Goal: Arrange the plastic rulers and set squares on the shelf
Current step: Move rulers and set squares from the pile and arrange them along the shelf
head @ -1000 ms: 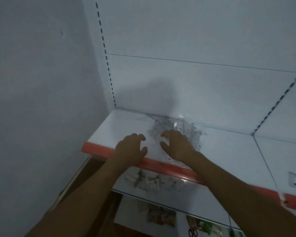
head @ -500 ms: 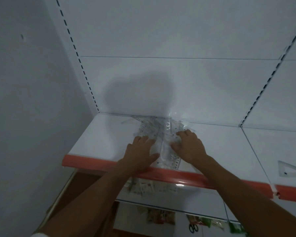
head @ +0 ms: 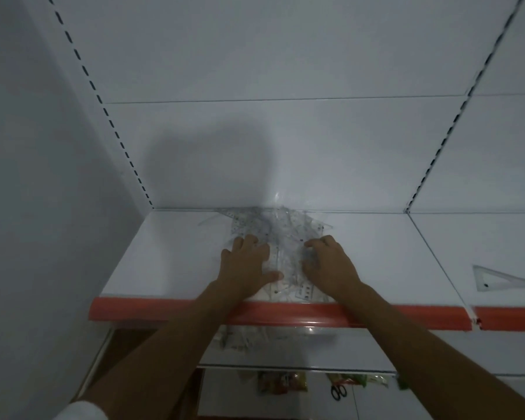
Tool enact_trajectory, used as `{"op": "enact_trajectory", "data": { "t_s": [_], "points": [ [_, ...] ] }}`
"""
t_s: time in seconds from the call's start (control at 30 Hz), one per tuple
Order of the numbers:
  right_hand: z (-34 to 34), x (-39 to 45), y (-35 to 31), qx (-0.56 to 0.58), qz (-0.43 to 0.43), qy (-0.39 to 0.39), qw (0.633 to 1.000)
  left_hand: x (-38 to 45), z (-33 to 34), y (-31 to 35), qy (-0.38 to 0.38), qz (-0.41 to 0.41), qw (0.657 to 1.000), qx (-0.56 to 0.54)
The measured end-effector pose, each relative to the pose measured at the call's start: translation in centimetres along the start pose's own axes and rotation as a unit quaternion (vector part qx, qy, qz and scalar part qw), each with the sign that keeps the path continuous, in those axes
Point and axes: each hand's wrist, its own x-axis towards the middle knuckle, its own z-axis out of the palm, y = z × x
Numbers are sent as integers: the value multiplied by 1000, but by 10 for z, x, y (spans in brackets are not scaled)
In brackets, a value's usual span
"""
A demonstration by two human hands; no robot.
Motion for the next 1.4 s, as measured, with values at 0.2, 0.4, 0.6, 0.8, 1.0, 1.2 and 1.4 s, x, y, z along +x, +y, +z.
{"op": "enact_trajectory", "data": {
  "t_s": [0.2,0.4,0.6,0.8,1.0,1.2,1.4],
  "points": [
    [-2,1,-5,-5,33,27,999,5,0,-13,31,34,999,8],
    [2,7,-14,-29,54,29,998,5,-3,-30,56,55,997,23],
    [1,9,-25,-36,44,38,998,-1,-7,-42,103,72,992,16],
    [-2,3,-27,-56,25,44,997,-5,-17,-45,119,62,989,-62],
    [-3,-3,-31,-79,54,78,992,-5,-21,-39,107,60,991,-63],
    [-3,-8,-33,-48,30,135,989,-3,-25,-36,101,68,989,-78],
    [-23,-10,-35,87,85,193,974,4,-29,-35,115,93,984,-104]
  ]
}}
